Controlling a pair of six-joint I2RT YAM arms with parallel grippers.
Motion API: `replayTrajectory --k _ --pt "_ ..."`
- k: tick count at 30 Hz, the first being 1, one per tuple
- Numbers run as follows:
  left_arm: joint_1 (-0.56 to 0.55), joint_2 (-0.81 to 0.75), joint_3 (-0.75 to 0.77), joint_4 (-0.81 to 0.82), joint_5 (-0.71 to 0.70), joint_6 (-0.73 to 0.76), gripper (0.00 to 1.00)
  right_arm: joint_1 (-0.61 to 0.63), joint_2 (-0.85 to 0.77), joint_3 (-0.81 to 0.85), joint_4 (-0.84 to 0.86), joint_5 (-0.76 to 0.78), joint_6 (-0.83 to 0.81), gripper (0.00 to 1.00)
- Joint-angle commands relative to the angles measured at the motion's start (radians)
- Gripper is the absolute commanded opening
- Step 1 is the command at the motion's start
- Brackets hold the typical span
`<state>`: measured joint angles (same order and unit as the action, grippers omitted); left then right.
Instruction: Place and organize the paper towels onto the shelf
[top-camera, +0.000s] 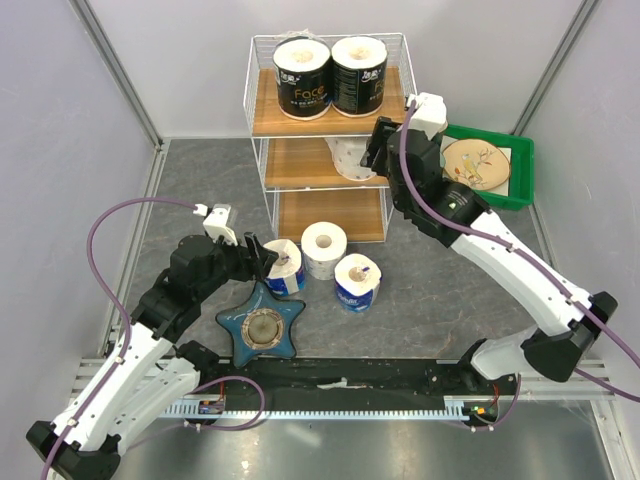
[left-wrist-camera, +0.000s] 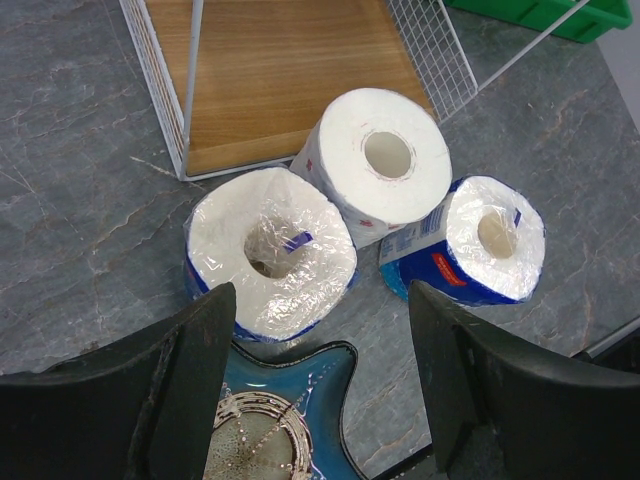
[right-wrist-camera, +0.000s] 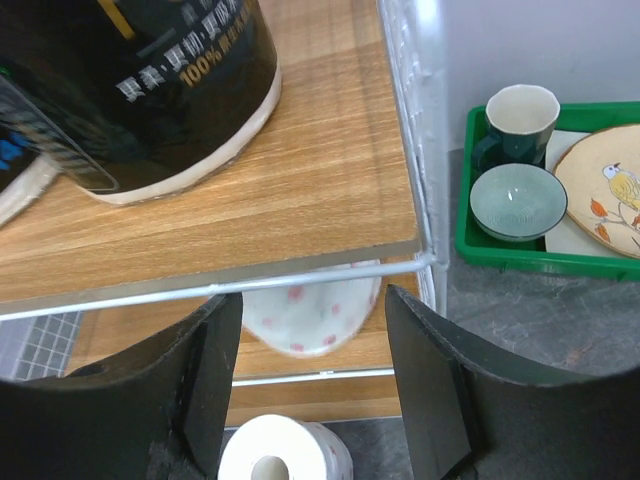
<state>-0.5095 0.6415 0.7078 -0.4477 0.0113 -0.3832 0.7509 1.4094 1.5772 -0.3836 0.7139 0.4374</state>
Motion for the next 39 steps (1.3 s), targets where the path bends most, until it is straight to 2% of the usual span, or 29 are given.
replayTrajectory --k 1,8,15,21,27,31,39 --pt "0.011 0.0 0.002 0.033 0.03 0.014 0.77 0.004 -0.069 -0.002 0.066 0.009 -0.002 0.67" --pt "0.017 0.001 0.001 0.035 0.033 0.012 0.77 0.004 -0.121 -0.042 0.066 -0.034 0.014 0.67" --pt "0.02 0.004 0.001 0.038 0.035 0.012 0.77 0.004 -0.27 -0.173 -0.014 -0.155 0.075 0.68" --pt "0.025 0.015 0.004 0.04 0.039 0.014 0.77 0.011 -0.319 -0.373 -0.101 -0.373 0.144 0.69" --pt "0.025 0.038 0.004 0.07 0.061 0.006 0.77 0.057 -0.352 -0.555 -0.074 -0.404 0.21 0.69" --pt "0.026 0.078 0.025 0.072 0.058 0.001 0.77 0.062 -0.345 -0.64 -0.02 -0.421 0.215 0.7" --pt "0.026 0.058 0.01 0.044 0.016 0.027 0.77 0.071 -0.199 -0.629 0.1 -0.438 0.179 0.71"
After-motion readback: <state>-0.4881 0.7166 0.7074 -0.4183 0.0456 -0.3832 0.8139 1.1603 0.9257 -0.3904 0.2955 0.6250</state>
